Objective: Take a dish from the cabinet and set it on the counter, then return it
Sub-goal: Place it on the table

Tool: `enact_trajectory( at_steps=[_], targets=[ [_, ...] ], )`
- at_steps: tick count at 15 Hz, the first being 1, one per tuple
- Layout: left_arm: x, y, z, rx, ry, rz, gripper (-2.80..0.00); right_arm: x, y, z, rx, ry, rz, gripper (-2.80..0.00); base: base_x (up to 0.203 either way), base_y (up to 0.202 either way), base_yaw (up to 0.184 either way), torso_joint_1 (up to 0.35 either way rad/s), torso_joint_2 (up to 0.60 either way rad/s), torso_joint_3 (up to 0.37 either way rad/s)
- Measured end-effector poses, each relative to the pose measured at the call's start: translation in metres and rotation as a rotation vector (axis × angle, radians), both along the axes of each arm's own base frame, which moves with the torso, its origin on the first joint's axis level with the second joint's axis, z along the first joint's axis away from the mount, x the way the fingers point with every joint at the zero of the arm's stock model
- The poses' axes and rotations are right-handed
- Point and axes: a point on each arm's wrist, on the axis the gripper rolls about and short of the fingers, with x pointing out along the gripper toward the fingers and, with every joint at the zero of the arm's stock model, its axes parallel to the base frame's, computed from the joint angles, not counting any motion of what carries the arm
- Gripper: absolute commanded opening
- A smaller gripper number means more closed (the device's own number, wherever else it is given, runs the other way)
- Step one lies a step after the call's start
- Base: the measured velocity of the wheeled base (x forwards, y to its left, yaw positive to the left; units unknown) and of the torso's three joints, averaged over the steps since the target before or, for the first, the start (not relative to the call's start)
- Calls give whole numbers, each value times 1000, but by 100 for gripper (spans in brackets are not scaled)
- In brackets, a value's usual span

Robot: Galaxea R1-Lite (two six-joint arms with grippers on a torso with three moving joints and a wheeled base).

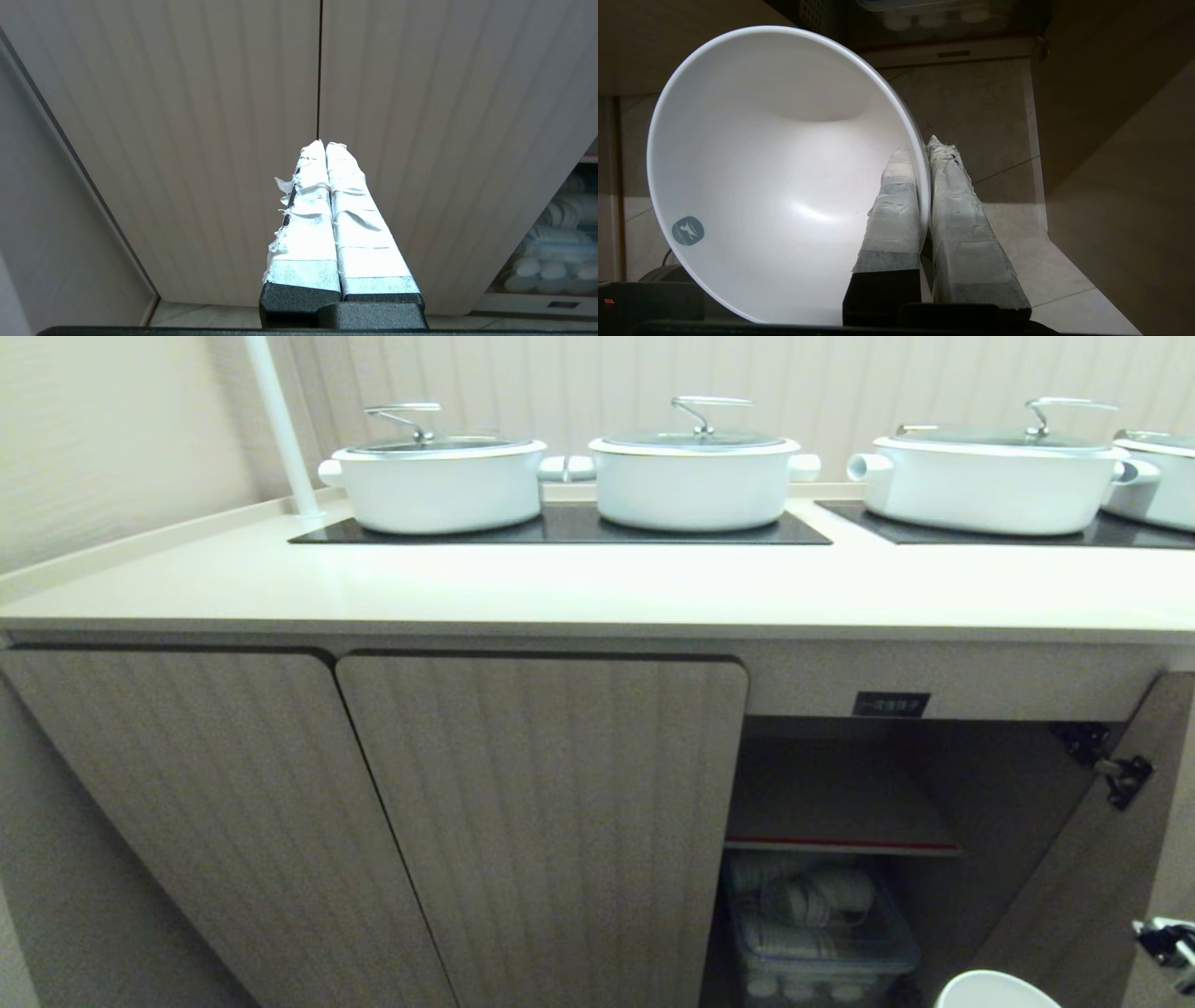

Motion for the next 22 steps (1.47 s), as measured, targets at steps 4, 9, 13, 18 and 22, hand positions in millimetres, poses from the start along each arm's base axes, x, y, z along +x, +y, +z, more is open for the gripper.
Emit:
enact_trajectory(
  at_steps=[4, 9, 13, 18, 22],
  targets=[
    [0, 0, 0, 0, 0, 0, -280, 0, 0, 0, 0, -3, 2, -280, 0, 0, 0, 178, -483, -294],
    [0, 0, 0, 0, 0, 0, -280, 0, 2, 1, 0, -6, 27, -280, 0, 0, 0, 207, -497, -296],
    [0, 0, 0, 0, 1, 0, -280, -1, 3, 1, 0, -13, 30, -280, 0, 0, 0, 230, -528, -300],
    [0, 0, 0, 0, 0, 0, -280, -2, 3, 2, -1, -22, 30, -280, 0, 0, 0, 255, -568, -308],
    [0, 0, 0, 0, 0, 0, -280, -2, 3, 2, -2, -24, 29, -280, 0, 0, 0, 271, -593, -321]
  ],
)
